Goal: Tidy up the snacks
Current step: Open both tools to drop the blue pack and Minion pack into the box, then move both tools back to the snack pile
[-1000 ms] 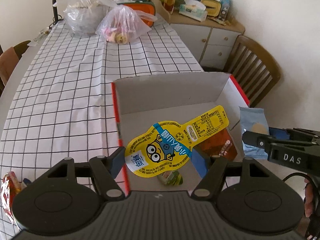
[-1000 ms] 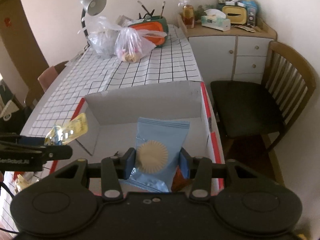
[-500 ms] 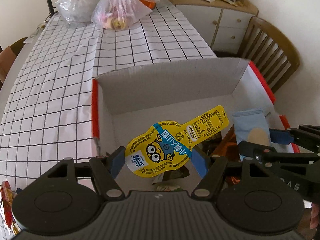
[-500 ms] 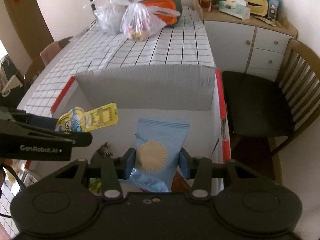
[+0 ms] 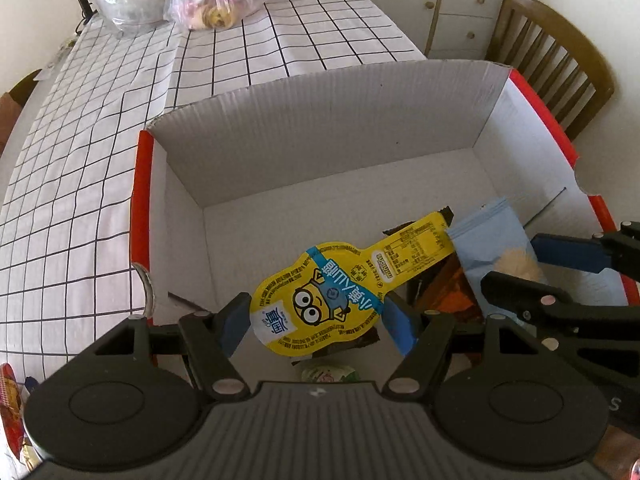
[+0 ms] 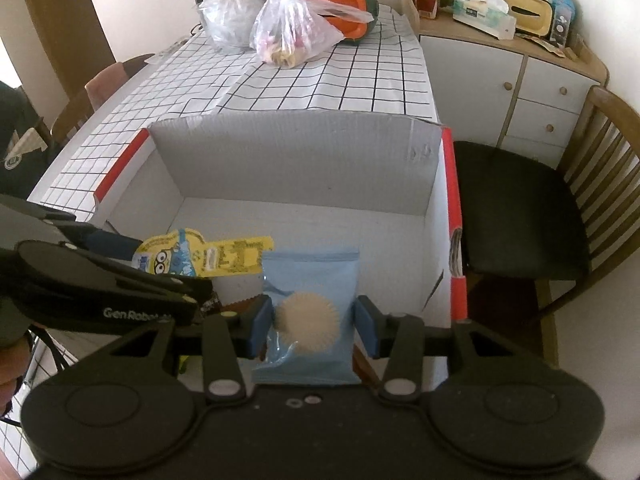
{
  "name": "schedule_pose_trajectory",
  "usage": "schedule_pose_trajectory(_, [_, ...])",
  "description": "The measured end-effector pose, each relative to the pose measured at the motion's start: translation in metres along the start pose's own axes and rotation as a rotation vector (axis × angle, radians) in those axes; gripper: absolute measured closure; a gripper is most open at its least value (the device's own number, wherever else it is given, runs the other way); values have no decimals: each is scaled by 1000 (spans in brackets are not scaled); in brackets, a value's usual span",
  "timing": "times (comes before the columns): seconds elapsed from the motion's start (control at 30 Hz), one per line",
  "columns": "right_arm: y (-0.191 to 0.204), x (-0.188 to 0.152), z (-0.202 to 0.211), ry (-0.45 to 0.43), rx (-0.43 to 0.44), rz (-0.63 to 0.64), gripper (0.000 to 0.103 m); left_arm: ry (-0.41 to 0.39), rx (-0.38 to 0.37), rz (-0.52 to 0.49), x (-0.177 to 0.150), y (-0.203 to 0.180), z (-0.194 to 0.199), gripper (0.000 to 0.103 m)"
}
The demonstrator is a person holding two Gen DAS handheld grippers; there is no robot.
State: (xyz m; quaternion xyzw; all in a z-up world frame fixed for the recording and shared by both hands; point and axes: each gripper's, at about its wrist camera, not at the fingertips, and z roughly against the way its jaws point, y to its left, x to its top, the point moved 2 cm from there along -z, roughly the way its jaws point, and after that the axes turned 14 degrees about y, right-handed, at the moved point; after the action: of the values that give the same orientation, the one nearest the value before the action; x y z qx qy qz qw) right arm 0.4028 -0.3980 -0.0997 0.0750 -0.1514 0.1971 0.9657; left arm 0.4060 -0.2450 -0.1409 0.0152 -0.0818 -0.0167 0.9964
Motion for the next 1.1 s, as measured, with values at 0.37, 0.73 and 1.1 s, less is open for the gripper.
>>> schedule_pose_trajectory(0.37, [-2, 1, 11, -28, 10, -8, 43, -28, -26, 12, -3, 7, 12, 32])
schedule_pose_trajectory(0.73, [12, -7, 47, -102, 40, 1, 30, -108, -68, 17, -25, 22, 43, 32])
schedule_pose_trajectory(1.1, [37, -22, 85, -176, 93, -14, 17, -211, -130, 20, -59, 45, 85, 32])
